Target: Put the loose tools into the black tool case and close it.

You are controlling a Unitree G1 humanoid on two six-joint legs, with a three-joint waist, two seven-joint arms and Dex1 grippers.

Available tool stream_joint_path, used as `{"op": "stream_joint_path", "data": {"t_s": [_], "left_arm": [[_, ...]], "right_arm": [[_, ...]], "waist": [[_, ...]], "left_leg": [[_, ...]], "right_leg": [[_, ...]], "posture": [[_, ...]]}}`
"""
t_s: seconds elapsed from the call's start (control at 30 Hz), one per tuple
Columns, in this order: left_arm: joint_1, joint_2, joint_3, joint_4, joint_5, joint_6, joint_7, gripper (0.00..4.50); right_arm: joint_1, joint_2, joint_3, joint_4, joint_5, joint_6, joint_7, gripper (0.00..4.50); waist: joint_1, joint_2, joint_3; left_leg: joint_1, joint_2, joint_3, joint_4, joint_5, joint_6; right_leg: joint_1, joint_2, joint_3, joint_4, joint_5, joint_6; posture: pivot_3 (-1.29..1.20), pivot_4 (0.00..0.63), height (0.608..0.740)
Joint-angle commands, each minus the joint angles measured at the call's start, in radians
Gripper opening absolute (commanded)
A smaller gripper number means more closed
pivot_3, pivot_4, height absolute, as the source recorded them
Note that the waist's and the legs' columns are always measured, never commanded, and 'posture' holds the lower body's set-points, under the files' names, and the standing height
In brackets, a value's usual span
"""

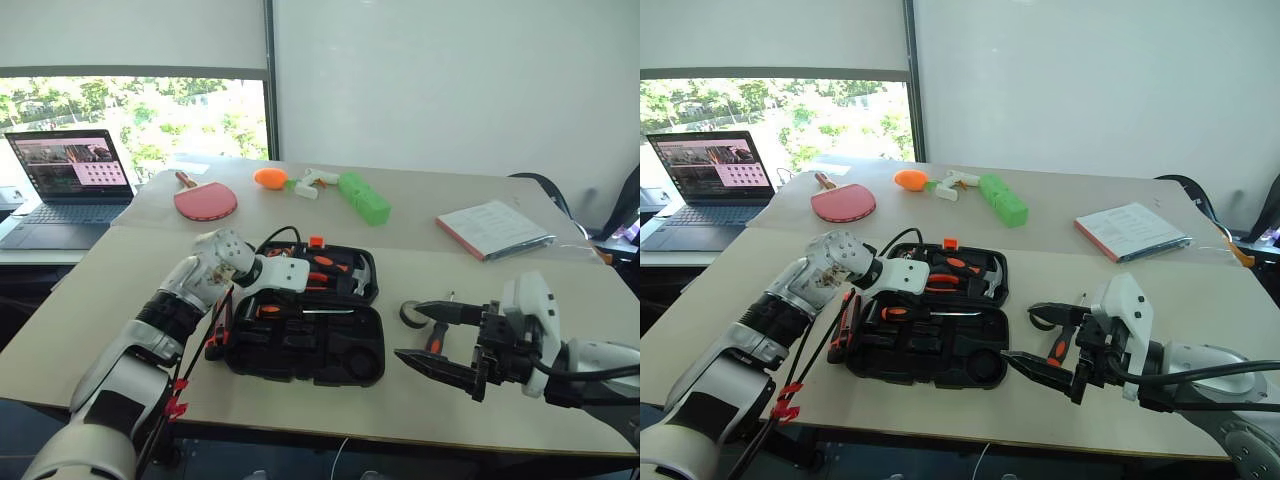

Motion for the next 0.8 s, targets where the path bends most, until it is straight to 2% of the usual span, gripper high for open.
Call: {"op": "stream_joint_path", "data": {"t_s": [0.03,0.17,0.5,0.8], "left_arm": [[0.026,-0.008,-0.045,0.018,0.039,-0.045,-0.002,0.09],[0.013,-0.026,-0.050,0.054,0.054,-0.070,0.010,0.09],[0.010,-0.067,-0.065,0.091,0.073,-0.124,-0.006,0.09],[0.010,-0.097,-0.100,0.132,0.137,-0.232,0.022,0.09]], "right_arm": [[-0.010,0.006,-0.012,-0.013,0.001,-0.024,-0.010,4.50],[-0.014,0.014,-0.009,-0.010,0.002,-0.023,-0.018,4.50],[-0.013,0.031,0.011,-0.001,-0.016,-0.030,-0.027,4.50],[0.008,0.049,0.046,0.033,-0.106,-0.039,-0.039,4.50]], "waist": [[0.000,0.000,0.000],[0.000,0.001,-0.001],[0.004,0.003,-0.002],[0.006,0.006,-0.006]], "left_leg": [[0.001,0.000,0.000,0.000,0.000,0.000],[0.008,0.000,0.000,-0.001,-0.001,0.001],[0.008,-0.002,-0.002,0.000,0.000,0.001],[0.008,-0.004,-0.003,0.000,-0.001,0.001]], "right_leg": [[0.001,0.000,0.000,0.000,0.000,0.000],[0.009,0.000,0.000,-0.002,0.000,0.000],[0.011,-0.001,0.000,-0.003,0.000,0.001],[0.013,-0.002,0.000,-0.004,-0.001,0.002]], "posture": [[0.00,0.150,0.740],[0.00,0.150,0.740],[0.00,0.150,0.740],[0.00,0.150,0.740]]}}
